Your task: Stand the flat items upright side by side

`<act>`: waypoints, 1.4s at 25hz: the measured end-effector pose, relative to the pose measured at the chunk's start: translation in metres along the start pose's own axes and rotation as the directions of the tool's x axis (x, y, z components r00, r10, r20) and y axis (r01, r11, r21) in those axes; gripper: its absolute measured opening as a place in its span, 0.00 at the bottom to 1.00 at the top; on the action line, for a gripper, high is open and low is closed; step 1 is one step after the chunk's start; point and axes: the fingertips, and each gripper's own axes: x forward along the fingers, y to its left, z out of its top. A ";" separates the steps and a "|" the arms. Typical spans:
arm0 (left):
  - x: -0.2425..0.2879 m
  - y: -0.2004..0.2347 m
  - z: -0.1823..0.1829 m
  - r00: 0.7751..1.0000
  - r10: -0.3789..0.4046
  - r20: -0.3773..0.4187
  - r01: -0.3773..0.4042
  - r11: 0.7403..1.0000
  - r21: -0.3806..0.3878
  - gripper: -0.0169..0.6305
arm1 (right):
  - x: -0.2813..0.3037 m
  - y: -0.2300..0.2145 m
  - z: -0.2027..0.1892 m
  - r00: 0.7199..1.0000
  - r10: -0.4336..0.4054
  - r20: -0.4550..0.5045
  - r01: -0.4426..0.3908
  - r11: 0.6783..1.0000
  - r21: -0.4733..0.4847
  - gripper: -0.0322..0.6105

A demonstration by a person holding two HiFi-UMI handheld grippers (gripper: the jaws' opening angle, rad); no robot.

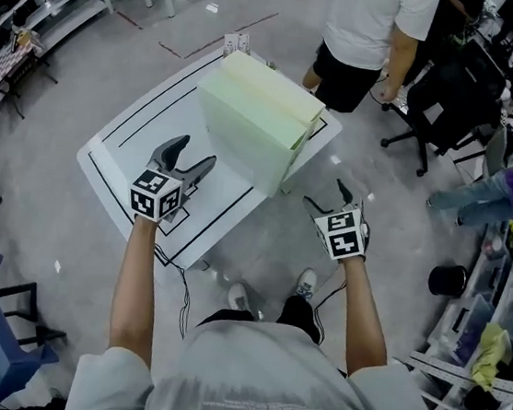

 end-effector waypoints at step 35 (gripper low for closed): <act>-0.117 -0.151 0.159 0.973 0.057 0.225 -0.122 0.951 0.284 0.06 | -0.214 0.010 0.161 0.843 0.011 0.538 0.043 0.995 -0.087 0.09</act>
